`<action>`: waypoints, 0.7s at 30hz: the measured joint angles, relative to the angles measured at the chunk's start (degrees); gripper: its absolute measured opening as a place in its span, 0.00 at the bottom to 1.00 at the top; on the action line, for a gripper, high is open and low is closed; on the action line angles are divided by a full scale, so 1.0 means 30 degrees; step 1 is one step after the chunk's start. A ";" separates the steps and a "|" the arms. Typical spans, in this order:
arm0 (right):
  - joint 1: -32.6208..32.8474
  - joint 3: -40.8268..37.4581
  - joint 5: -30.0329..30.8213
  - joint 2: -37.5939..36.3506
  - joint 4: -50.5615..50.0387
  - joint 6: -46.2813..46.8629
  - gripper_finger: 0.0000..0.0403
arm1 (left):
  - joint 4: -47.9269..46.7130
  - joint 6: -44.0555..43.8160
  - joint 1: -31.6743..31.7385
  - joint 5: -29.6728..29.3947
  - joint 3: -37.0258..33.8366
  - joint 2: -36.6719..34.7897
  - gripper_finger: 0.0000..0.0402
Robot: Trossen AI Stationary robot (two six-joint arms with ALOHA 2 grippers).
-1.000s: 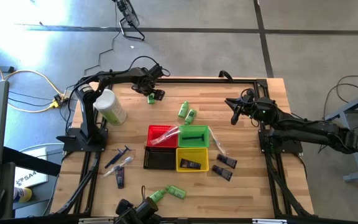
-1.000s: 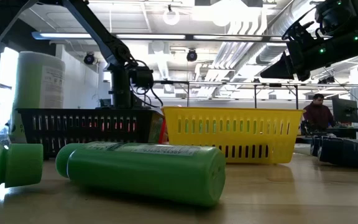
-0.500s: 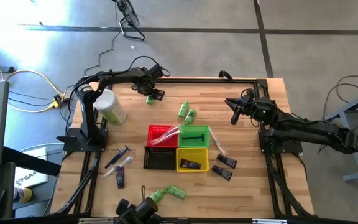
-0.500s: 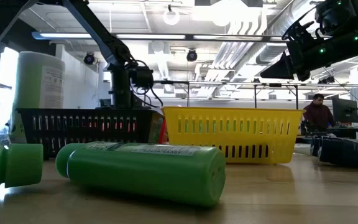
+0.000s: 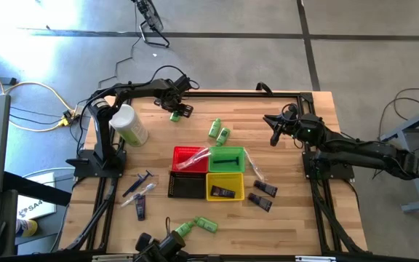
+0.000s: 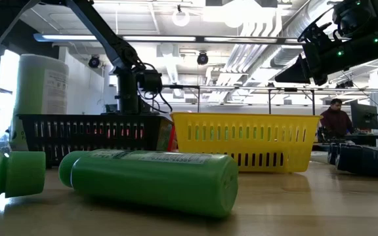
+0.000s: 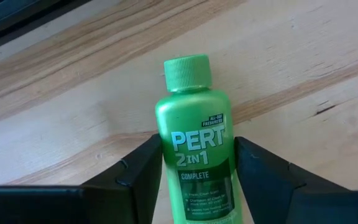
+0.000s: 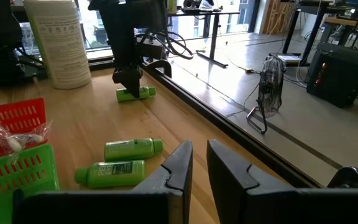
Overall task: Pick & Place Travel size toiletries
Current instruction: Put the green shampoo bottle into the black bin
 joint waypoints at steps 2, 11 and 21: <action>0.0000 0.0001 0.0000 -0.0001 0.0000 0.0000 0.10 | 0.0000 0.0000 0.0000 -0.0005 0.0000 0.0000 0.45; 0.0000 0.0001 0.0000 0.0000 0.0000 0.0000 0.10 | 0.0307 0.0003 -0.0013 0.0000 0.0000 0.0000 0.45; 0.0000 0.0001 0.0000 0.0000 0.0000 0.0000 0.10 | 0.1102 0.1111 -0.0022 -0.0015 0.0000 0.0000 0.45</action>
